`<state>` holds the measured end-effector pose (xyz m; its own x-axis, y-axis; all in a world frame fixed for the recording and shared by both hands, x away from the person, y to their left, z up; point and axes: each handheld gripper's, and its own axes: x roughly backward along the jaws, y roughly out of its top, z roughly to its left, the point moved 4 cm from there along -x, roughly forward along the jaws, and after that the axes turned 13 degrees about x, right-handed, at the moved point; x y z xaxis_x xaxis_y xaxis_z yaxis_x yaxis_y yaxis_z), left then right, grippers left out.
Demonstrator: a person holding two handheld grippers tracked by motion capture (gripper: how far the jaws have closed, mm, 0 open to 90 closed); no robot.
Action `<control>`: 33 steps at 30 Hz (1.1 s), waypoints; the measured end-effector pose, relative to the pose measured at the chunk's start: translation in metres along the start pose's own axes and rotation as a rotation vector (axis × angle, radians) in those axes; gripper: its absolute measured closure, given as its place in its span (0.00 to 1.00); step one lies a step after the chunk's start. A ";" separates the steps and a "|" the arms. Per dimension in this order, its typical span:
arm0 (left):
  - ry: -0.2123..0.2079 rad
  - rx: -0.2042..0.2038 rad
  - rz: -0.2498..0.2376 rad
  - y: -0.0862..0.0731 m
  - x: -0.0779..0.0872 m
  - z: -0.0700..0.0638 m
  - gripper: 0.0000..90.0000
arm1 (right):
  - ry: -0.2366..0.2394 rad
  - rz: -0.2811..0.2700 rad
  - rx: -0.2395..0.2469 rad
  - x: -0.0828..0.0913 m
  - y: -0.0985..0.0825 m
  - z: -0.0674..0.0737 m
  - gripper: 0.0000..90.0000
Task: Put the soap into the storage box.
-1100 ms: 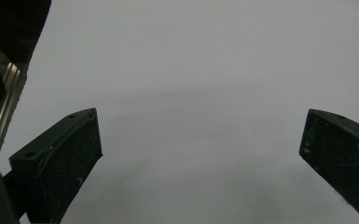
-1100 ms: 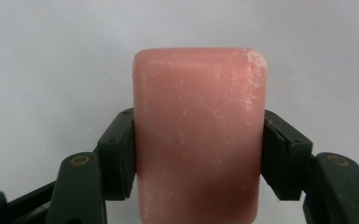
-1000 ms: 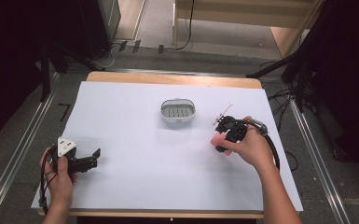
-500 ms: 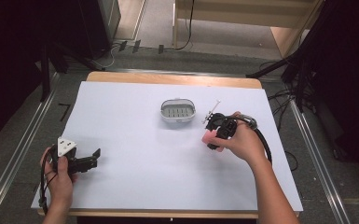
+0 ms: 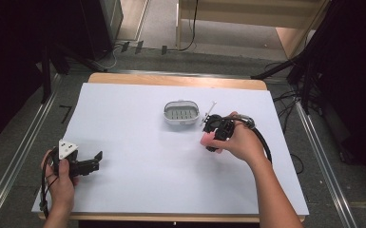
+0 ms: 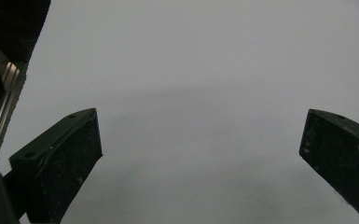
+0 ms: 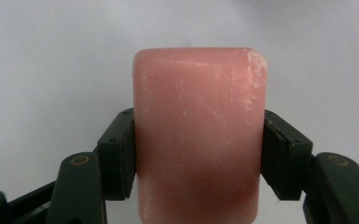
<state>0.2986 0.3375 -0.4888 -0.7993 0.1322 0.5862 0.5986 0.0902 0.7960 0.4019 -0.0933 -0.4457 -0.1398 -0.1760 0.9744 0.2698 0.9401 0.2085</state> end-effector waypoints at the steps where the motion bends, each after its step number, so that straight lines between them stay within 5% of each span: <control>1: 0.000 0.000 0.000 0.000 0.000 0.000 0.00 | 0.002 -0.004 0.012 0.000 0.003 0.001 0.43; 33: -0.002 -0.003 0.003 0.000 0.000 0.000 0.00 | 0.002 -0.021 0.156 -0.011 0.047 0.009 0.43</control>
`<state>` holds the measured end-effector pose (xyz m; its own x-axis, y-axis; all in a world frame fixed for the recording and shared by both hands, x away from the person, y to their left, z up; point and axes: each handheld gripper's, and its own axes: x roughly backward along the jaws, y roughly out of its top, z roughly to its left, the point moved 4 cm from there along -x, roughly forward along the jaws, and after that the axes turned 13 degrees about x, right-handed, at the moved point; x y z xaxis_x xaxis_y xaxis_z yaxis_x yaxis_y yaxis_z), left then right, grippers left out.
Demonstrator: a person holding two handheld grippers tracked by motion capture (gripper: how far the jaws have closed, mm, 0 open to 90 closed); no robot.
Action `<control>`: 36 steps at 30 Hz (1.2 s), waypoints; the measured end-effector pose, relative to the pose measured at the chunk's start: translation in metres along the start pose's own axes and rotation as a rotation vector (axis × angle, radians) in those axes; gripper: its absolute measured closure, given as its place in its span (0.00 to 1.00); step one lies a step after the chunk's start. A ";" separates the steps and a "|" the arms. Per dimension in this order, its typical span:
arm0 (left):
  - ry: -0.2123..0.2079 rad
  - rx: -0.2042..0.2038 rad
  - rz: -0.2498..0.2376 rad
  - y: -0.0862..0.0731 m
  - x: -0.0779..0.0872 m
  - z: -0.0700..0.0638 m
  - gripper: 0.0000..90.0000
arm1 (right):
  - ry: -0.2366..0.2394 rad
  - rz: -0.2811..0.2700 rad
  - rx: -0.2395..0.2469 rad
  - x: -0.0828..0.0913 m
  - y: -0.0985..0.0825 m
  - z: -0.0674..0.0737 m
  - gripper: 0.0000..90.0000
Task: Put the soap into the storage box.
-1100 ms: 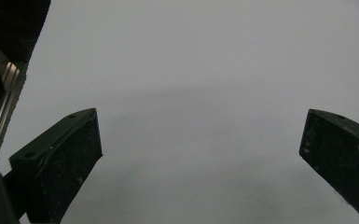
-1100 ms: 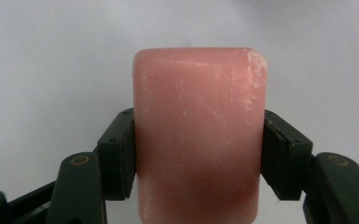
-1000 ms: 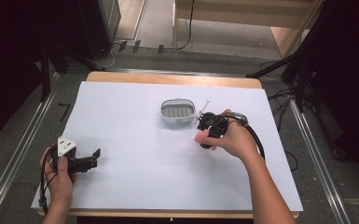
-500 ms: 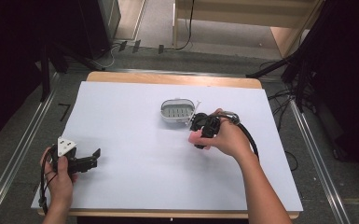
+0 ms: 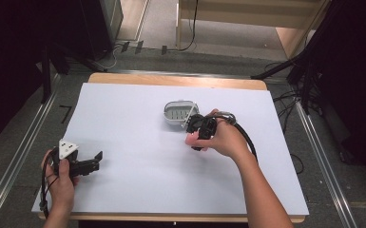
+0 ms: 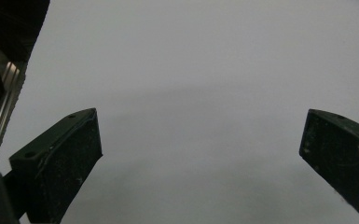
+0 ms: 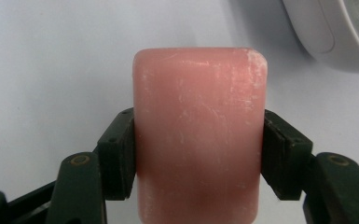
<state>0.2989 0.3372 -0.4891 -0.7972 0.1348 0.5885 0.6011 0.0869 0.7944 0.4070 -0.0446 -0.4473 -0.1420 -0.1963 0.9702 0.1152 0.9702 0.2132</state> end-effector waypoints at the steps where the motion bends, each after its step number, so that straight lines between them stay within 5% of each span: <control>1: 0.000 0.000 0.000 0.000 0.000 0.000 0.00 | 0.000 0.000 0.000 0.000 0.000 0.000 0.43; 36: 0.002 -0.001 0.004 0.000 0.000 0.000 0.00 | -0.011 -0.023 0.098 0.026 0.048 -0.018 0.43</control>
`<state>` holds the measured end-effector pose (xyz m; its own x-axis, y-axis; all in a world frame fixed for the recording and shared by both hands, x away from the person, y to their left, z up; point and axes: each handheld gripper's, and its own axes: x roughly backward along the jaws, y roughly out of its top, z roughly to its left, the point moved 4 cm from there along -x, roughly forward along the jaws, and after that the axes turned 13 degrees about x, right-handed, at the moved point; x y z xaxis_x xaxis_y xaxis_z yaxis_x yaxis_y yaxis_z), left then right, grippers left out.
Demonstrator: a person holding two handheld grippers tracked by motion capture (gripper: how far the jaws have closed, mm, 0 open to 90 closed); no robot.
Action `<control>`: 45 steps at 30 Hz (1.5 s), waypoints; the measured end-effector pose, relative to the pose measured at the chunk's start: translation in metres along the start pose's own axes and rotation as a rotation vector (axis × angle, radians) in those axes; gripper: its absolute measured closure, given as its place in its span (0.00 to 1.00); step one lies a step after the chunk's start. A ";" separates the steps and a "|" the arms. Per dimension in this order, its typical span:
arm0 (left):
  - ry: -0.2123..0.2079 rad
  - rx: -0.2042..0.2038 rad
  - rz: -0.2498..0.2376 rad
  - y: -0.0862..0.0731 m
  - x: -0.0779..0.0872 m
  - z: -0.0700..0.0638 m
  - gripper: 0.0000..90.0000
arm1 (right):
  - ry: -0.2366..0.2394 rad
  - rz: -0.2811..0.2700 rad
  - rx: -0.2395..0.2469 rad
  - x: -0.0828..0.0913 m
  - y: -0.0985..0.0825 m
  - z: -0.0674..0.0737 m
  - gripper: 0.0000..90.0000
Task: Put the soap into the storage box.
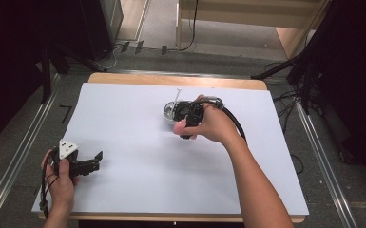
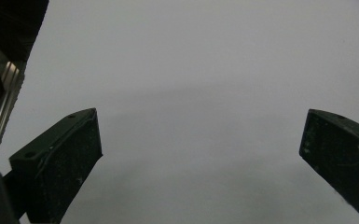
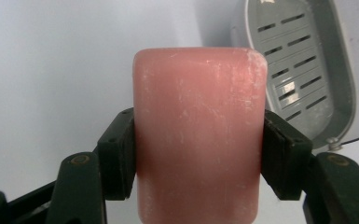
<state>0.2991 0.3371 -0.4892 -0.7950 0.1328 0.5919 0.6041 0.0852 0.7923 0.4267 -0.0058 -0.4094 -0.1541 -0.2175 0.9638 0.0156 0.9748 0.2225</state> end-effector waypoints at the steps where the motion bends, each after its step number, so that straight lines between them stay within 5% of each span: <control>1: 0.000 0.000 0.001 0.000 0.000 0.000 0.00 | 0.002 -0.003 0.002 0.001 0.001 -0.001 0.43; 23: 0.000 -0.004 0.000 0.000 0.000 0.000 0.00 | -0.007 -0.045 0.063 0.009 0.004 -0.038 0.43; 34: -0.002 0.000 0.000 0.000 0.000 0.000 0.00 | -0.016 -0.051 0.131 -0.005 0.008 -0.065 0.43; 45: -0.005 0.001 -0.002 0.000 0.000 0.000 0.00 | -0.017 -0.045 0.191 -0.017 0.013 -0.078 0.43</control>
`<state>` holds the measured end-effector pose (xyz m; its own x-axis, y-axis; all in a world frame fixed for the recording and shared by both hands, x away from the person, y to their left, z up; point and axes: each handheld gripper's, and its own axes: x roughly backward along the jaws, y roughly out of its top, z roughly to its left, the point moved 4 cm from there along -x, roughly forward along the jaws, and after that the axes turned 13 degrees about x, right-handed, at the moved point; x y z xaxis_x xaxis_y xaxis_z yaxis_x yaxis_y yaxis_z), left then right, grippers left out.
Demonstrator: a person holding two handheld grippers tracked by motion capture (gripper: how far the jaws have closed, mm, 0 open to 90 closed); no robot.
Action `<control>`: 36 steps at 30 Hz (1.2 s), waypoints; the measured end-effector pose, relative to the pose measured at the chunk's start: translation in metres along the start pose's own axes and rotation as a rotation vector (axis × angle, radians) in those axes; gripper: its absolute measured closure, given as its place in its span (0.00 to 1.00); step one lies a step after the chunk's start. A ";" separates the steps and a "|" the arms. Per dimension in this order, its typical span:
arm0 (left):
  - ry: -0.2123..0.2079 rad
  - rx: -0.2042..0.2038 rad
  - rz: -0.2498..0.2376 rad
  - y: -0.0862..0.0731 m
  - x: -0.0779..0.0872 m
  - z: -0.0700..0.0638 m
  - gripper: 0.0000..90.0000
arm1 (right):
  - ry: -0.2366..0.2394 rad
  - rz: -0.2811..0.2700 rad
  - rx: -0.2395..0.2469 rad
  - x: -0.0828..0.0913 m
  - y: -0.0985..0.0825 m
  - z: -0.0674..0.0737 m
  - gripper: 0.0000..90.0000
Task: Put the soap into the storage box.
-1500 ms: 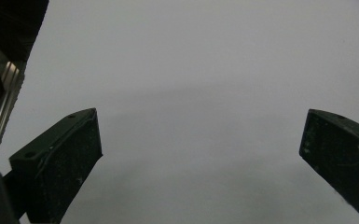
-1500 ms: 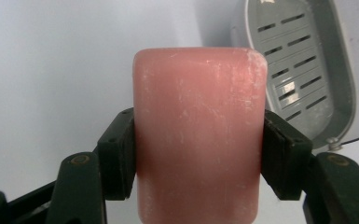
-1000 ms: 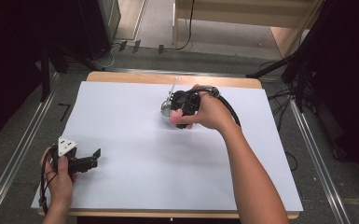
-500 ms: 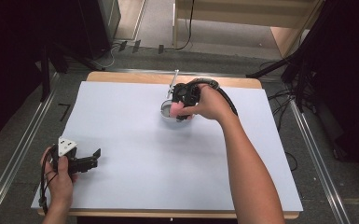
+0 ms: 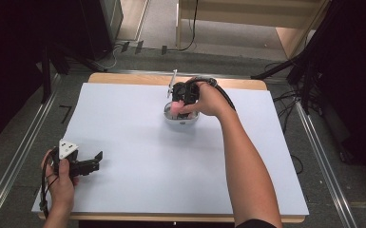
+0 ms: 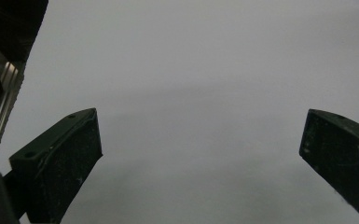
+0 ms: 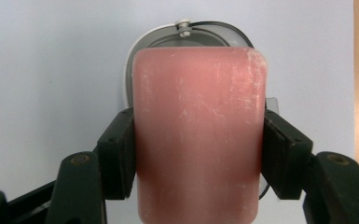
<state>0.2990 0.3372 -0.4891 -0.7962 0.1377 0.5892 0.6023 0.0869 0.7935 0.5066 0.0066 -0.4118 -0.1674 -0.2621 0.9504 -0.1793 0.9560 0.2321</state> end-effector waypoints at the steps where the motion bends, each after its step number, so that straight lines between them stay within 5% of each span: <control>1: 0.000 0.000 -0.001 0.000 0.000 0.000 0.00 | 0.000 0.003 -0.018 -0.002 -0.002 -0.001 0.43; 20: 0.000 0.000 -0.001 0.000 0.000 0.000 0.00 | -0.014 0.011 0.007 -0.013 -0.006 -0.008 0.43; 36: -0.001 0.004 -0.002 0.000 0.000 0.000 0.00 | -0.013 -0.002 -0.030 -0.017 -0.004 -0.009 0.38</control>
<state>0.2990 0.3373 -0.4891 -0.7974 0.1389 0.5872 0.6008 0.0915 0.7942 0.5187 0.0082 -0.4271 -0.1797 -0.2659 0.9471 -0.1508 0.9589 0.2406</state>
